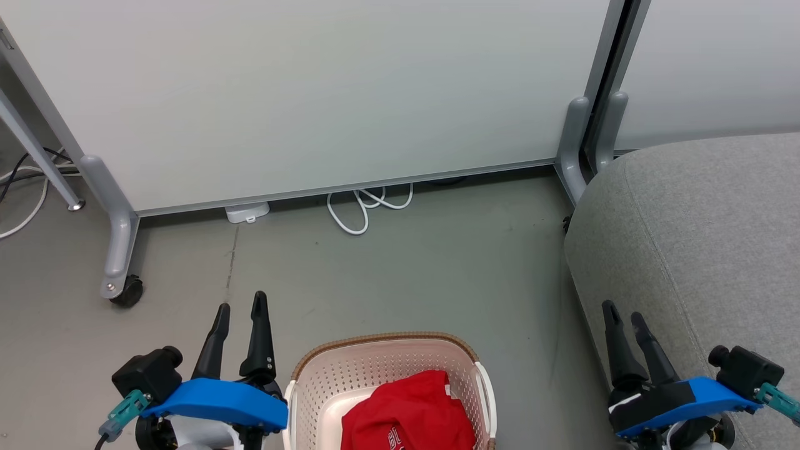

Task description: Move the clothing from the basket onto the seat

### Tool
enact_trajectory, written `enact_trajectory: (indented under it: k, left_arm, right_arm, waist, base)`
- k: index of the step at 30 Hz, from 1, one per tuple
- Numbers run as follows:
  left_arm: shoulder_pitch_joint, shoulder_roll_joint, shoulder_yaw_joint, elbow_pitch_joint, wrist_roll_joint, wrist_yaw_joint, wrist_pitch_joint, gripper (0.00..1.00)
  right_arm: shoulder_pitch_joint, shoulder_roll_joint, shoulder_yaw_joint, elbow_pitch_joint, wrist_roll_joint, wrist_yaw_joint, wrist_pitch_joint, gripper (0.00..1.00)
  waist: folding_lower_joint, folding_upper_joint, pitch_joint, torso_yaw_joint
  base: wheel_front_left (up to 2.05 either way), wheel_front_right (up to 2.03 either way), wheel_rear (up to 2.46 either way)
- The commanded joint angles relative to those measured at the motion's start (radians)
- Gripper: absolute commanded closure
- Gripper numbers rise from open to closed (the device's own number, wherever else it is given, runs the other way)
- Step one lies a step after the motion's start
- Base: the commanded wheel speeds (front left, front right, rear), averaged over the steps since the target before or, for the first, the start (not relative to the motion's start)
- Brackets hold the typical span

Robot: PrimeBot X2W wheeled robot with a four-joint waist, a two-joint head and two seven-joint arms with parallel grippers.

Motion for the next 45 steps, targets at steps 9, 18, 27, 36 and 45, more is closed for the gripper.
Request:
enact_trajectory:
  k: [9,18,27,36,45]
  left_arm:
    - [-0.025,0.007,-0.019,0.002,0.092,0.006,-0.029,0.0]
    - [-0.031,0.007,-0.035,0.008,0.165,0.009,-0.049,0.0]
    - [-0.034,0.007,-0.047,0.013,0.218,0.015,-0.069,0.0]
    - [-0.033,0.007,-0.053,0.015,0.26,0.022,-0.088,0.0]
    - [-0.032,0.007,-0.062,0.019,0.291,0.025,-0.104,0.0]
  right_arm:
    - [-0.016,-0.008,0.005,-0.016,-0.112,0.002,-0.022,0.0]
    - [-0.022,-0.008,0.015,-0.019,-0.194,0.002,-0.035,0.0]
    - [-0.022,-0.009,0.014,-0.019,-0.269,0.002,-0.052,0.0]
    - [-0.023,-0.009,0.016,-0.021,-0.335,0.002,-0.064,0.0]
    - [-0.024,-0.009,0.019,-0.022,-0.392,0.003,-0.077,0.0]
  waist:
    - [0.0,0.0,0.002,0.003]
    - [0.0,0.0,0.007,0.003]
    - [0.0,0.0,0.01,0.005]
    - [0.0,0.0,0.011,0.005]
    - [0.0,0.0,0.013,0.007]
  base:
    - [0.0,0.0,0.0]
    - [0.0,0.0,0.0]
    - [0.0,0.0,0.0]
    - [0.0,0.0,0.0]
    - [0.0,0.0,0.0]
